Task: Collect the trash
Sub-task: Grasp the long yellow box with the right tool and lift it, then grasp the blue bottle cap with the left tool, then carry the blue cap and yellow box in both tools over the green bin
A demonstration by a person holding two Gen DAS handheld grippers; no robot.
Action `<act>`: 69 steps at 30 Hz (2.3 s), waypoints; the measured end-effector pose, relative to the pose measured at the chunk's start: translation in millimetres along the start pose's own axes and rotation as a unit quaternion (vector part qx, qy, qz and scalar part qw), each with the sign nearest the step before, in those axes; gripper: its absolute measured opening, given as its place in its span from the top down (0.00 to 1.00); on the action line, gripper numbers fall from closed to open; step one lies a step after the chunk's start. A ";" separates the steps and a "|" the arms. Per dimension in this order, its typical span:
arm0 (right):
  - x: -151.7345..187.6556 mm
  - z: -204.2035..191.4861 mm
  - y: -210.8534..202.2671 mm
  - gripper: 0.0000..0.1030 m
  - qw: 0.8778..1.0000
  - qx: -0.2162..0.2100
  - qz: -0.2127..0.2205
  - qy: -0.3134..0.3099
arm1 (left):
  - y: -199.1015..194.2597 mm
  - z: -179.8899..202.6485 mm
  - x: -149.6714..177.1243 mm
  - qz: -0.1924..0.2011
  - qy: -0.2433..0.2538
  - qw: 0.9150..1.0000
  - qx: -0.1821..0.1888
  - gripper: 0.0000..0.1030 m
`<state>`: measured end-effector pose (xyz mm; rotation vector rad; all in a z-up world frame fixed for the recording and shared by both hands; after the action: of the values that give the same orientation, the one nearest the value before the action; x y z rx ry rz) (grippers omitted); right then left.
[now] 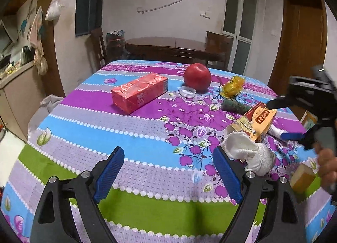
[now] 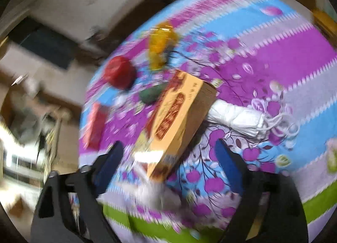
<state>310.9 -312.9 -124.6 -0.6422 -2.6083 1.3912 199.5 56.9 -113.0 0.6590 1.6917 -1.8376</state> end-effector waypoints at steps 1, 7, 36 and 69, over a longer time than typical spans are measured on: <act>-0.2 -4.6 9.7 0.14 1.000 0.004 -0.008 0.018 | 0.0 -0.8 0.3 0.002 -0.001 1.000 -0.002 0.16; 0.9 -36.6 38.6 0.13 0.993 0.113 0.040 -0.004 | 2.4 -9.1 2.2 0.009 -0.011 1.000 0.004 0.15; 182.0 84.8 -191.5 0.76 0.951 -0.038 0.232 -0.200 | -39.4 88.9 36.7 -0.023 0.193 0.967 0.163 0.11; 167.9 120.7 -172.1 0.76 0.956 -0.059 0.220 -0.187 | 45.0 149.6 -57.1 -0.052 0.212 0.969 0.118 0.60</act>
<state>70.0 -419.2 -69.2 -1.1372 -2.9881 1.6173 273.6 -90.8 -93.7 1.1514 1.8082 -2.1053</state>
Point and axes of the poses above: each gripper's, at about its wrist camera, not at the fingertips, and y roughly the way its jaws point, z to its right, x to its underside, the point moved 3 cm from there along y, roughly the way its jaws point, and after that the axes turned 11 degrees about -z, right-handed, at the moved point
